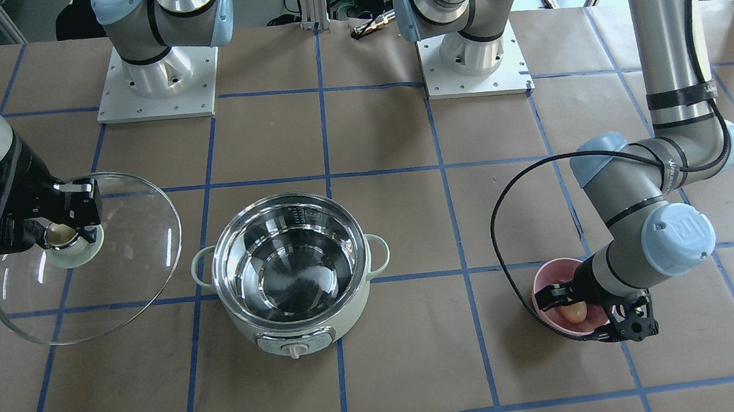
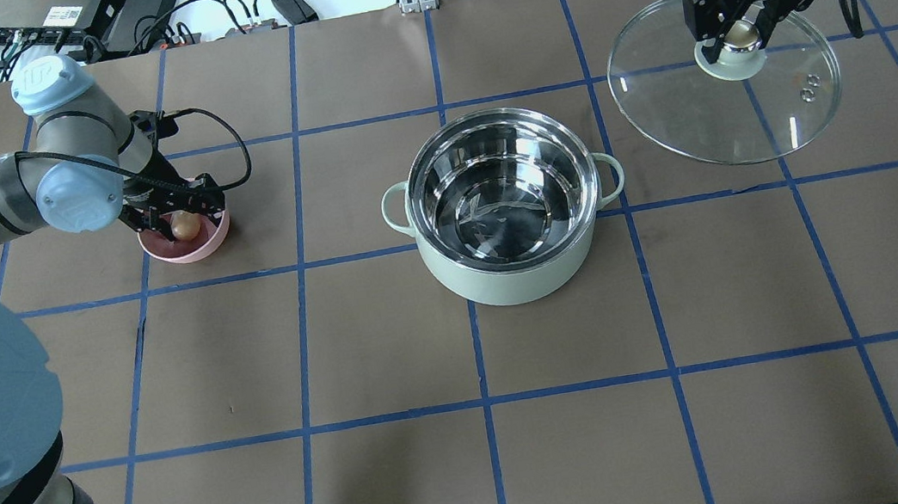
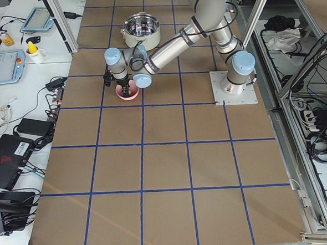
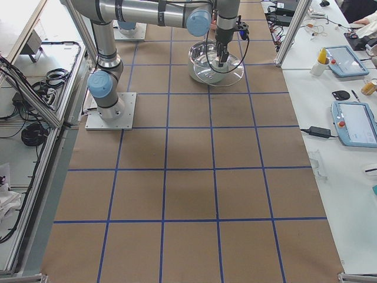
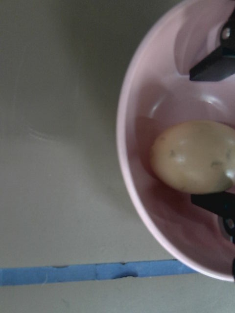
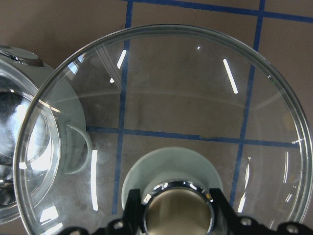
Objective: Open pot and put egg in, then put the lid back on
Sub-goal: 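Lift the egg out of the pink bowl with the left gripper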
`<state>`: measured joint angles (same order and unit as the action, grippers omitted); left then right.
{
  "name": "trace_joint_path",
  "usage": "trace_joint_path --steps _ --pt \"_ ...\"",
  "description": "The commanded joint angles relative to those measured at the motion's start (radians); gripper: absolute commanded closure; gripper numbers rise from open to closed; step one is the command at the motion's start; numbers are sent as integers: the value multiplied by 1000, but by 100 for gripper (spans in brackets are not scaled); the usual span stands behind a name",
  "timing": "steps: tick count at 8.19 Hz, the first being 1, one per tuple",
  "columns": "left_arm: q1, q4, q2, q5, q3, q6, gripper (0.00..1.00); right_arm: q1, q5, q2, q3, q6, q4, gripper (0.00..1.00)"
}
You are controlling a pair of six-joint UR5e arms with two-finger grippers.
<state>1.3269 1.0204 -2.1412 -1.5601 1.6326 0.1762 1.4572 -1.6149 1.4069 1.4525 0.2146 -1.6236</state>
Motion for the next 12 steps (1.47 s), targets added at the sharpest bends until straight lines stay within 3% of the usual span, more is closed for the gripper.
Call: trace_joint_path --steps 1,2,9,12 --pt "0 -2 0 -1 0 42 41 -1 3 1 0 2 1 100" --pt "0 -2 0 -3 0 57 48 -1 3 1 0 2 1 100" --pt "0 -2 15 -5 0 59 52 -1 6 4 2 -3 2 100" --pt "9 74 114 -12 -2 51 52 -1 6 4 2 -4 2 100"
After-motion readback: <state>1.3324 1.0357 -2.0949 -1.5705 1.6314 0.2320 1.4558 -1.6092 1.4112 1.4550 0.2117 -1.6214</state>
